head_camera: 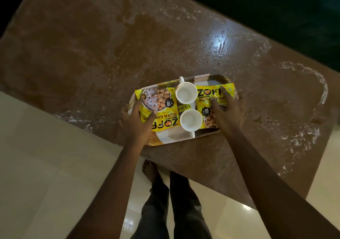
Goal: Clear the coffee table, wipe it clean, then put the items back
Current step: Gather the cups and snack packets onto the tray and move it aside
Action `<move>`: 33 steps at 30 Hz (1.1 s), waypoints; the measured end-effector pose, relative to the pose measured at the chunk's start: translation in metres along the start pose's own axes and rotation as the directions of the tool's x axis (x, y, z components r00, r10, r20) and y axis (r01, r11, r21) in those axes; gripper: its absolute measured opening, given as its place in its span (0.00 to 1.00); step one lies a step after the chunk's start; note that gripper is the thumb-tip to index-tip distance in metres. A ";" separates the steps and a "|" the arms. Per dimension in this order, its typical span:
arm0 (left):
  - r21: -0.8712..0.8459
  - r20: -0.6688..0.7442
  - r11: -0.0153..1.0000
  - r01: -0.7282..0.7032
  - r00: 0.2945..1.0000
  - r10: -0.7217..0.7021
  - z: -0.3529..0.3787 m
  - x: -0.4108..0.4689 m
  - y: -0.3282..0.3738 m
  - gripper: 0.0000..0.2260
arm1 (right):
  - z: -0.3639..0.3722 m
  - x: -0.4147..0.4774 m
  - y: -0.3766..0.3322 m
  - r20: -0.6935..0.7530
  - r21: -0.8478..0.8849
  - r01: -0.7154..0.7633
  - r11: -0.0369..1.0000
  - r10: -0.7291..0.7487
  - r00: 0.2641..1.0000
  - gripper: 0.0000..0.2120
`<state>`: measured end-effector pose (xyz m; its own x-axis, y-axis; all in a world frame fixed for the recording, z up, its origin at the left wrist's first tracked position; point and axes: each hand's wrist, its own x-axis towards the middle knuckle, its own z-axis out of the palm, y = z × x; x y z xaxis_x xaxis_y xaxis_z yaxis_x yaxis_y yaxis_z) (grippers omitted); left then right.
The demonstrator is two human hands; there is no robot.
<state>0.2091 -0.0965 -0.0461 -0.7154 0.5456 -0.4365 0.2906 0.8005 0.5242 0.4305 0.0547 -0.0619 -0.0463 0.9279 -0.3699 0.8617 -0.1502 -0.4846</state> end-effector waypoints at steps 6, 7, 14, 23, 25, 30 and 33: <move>-0.045 0.001 0.996 -0.072 0.997 0.072 -0.004 0.015 -0.008 0.27 | -0.003 0.014 -0.007 0.022 0.192 -0.175 0.966 0.174 0.985 0.33; -0.038 0.009 0.996 -0.080 0.997 0.081 -0.007 0.015 -0.007 0.27 | -0.006 0.011 -0.012 0.023 0.192 -0.182 0.964 0.180 0.983 0.32; -0.078 -0.028 0.990 -0.121 0.992 0.119 -0.059 -0.005 0.003 0.28 | -0.045 -0.029 -0.048 0.025 0.178 -0.119 0.977 0.116 0.993 0.24; -0.148 -0.108 0.971 -0.187 0.979 0.173 -0.168 -0.050 0.033 0.26 | -0.111 -0.096 -0.105 0.036 0.203 0.020 0.979 -0.028 0.999 0.25; -0.136 -0.137 0.971 -0.195 0.975 0.177 -0.192 -0.062 0.042 0.25 | -0.126 -0.111 -0.121 0.041 0.207 0.036 0.978 -0.046 0.998 0.25; -0.094 -0.204 0.962 -0.257 0.951 0.234 -0.247 -0.084 0.056 0.24 | -0.158 -0.139 -0.158 0.074 0.212 0.087 0.973 -0.105 0.992 0.25; -0.078 -0.238 0.959 -0.274 0.939 0.249 -0.276 -0.095 0.063 0.24 | -0.171 -0.152 -0.179 0.092 0.217 0.120 0.969 -0.143 0.985 0.25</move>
<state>0.1203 -0.1664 0.2306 -0.7504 0.6525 -0.1055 0.4251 0.5985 0.6790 0.3695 -0.0014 0.2169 -0.2151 0.9045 -0.3682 0.7195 -0.1082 -0.6861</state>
